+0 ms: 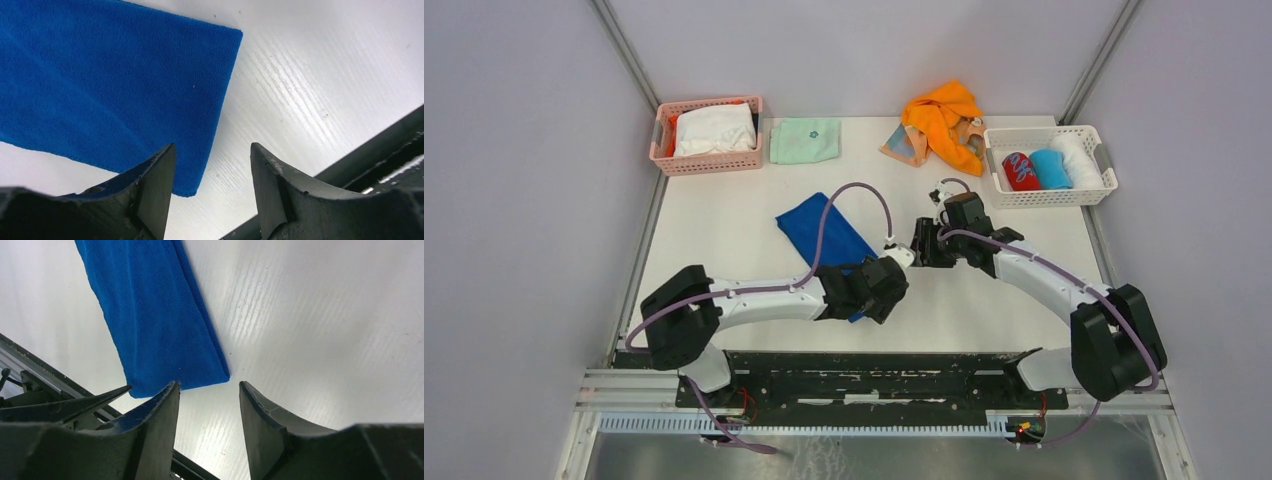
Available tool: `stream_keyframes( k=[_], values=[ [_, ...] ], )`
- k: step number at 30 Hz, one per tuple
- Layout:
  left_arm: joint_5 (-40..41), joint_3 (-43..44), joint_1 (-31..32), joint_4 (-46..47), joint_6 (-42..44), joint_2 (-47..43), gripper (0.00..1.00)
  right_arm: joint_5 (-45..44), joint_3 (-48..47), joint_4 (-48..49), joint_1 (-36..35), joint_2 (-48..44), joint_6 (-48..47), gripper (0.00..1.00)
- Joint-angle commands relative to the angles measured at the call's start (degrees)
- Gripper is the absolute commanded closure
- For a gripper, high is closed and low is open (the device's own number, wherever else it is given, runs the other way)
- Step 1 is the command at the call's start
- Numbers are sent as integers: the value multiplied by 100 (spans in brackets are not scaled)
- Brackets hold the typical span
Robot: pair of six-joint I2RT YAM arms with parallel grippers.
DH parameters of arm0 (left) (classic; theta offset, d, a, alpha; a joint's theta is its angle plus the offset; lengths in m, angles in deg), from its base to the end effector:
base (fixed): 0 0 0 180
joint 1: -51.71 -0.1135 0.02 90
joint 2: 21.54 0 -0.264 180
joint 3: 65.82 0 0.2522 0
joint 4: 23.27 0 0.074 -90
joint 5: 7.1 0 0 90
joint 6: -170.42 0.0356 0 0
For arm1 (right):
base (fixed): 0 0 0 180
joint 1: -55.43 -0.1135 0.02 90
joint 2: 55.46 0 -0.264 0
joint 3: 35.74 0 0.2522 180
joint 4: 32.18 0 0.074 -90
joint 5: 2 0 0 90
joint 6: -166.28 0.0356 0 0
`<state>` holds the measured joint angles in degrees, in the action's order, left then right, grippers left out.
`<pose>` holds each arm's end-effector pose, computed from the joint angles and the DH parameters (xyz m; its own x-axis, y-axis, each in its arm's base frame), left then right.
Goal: Roll the towels
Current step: Roll the towel at the center of the board.
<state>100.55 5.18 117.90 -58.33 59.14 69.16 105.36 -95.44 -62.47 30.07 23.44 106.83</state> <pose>0.1402 -0.2911 0.2043 -0.5980 0.4986 -0.6275 0.6269 0.7788 0.0213 0.2462 0.1284 0.2075 -0.8885 0.1158 -0.4441 -0.1537 0.8368 0.5255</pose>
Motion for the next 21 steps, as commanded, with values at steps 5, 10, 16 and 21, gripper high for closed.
stream_keyframes(
  k=[5, 10, 16, 21],
  values=[
    [541, 245, 186, -244, 778, 557, 42, -426, 161, -203, 37, -368, -176, 43],
    [452, 249, 192, -267, 770, 786, 47, -422, 214, -184, 45, -362, -167, 43],
    [279, 288, 199, -399, 721, 1186, 55, -399, 224, -143, 45, -330, -173, 43],
    [255, 441, 192, -522, 622, 1531, 70, -405, 249, -104, 57, -325, -153, 43]
  ],
)
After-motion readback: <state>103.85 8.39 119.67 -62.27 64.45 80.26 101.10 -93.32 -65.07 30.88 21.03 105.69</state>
